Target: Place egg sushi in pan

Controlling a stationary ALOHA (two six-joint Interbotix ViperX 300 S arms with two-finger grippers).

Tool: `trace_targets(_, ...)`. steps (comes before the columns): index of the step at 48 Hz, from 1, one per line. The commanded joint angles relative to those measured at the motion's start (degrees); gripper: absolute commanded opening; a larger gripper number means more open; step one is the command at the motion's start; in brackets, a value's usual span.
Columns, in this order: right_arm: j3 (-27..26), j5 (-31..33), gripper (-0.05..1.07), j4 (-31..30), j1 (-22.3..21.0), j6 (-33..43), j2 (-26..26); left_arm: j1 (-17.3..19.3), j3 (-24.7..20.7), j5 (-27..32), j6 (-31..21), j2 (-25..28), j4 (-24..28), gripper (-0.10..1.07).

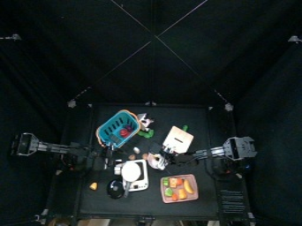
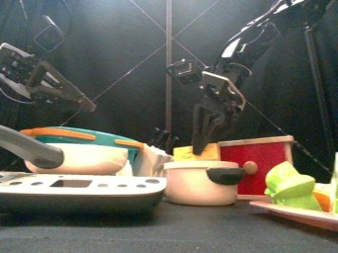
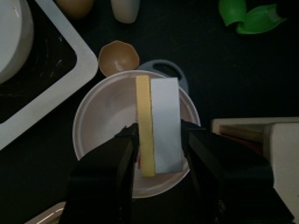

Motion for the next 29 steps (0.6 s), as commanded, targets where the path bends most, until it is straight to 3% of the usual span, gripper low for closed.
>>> trace_targets(1, -1.93, -0.7, 0.66, 0.09, -0.09, 0.0, -2.64, -0.09, -0.79, -0.26, -0.09, -0.09, -0.09, 0.86)
trace_targets(8, -2.64, -2.81, 0.66, 0.97, -0.09, 0.0, -3.43, -0.09, -0.79, -0.26, 0.0, -0.09, -0.09, 0.86)
trace_targets(29, -1.32, -22.5, 0.66, 10.2, -0.88, 0.0, -5.63, -0.09, -0.88, -0.18, 0.09, -0.09, -0.09, 0.86)
